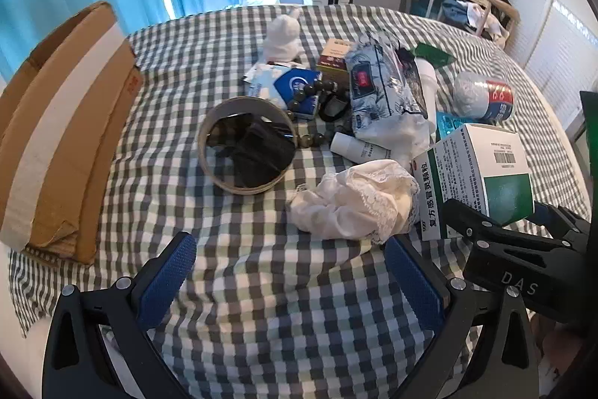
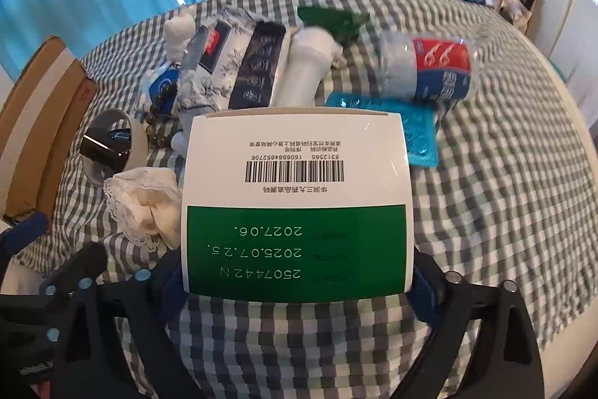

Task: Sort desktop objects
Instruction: 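Grasp the white lace cloth with the left tool while the right holds the medicine box, then carry the lace cloth and the green-white medicine box over the cardboard box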

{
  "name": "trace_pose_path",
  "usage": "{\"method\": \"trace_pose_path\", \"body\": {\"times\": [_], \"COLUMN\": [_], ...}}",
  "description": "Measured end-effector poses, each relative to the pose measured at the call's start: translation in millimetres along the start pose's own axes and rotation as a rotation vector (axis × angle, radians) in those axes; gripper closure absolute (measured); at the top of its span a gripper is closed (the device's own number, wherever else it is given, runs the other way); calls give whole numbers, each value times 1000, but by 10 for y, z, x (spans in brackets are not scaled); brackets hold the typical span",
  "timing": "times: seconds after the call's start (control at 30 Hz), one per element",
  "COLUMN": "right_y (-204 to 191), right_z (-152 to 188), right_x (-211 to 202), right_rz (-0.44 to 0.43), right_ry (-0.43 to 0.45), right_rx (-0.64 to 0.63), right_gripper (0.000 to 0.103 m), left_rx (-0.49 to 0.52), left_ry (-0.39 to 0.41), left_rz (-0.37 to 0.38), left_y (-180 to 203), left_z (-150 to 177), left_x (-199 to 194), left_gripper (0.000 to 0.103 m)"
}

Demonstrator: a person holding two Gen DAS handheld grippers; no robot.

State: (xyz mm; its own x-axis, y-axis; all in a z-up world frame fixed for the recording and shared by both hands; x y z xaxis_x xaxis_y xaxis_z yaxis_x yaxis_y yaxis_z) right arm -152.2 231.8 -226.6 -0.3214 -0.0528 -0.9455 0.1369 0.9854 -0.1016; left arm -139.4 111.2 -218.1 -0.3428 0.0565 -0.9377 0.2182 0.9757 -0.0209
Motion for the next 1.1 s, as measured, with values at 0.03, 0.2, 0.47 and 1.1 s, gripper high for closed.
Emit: {"method": "trace_pose_path", "body": {"times": [0.03, 0.2, 0.47, 1.1], "right_y": [16, 126, 399, 274], "right_z": [3, 15, 38, 21], "right_x": [-2, -108, -395, -716], "right_rz": [-9, -54, -138, -160], "right_ry": [4, 45, 143, 197], "right_rx": [9, 82, 223, 161], "right_gripper": [11, 11, 11, 11], "left_rx": [5, 6, 49, 99], "left_ry": [-3, -5, 1, 52], "left_rz": [0, 11, 28, 107], "left_y": [19, 71, 324, 190], "left_z": [-15, -65, -147, -224], "left_x": [20, 43, 228, -150], "left_gripper": [0, 0, 0, 83]}}
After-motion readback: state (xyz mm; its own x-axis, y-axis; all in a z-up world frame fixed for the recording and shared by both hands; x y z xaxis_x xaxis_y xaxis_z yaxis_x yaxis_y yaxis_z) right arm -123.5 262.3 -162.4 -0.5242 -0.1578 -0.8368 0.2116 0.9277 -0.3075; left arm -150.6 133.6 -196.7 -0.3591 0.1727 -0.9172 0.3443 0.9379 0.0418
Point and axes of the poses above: each gripper's, at about its wrist camera, not at the fingertips, and x roughly the way its jaws point, y to its right, z to its underside, the point moved 10 cm from there along x, roughly the way its jaws point, and after that the axes turned 11 degrees about -y, right-handed, at the moved point
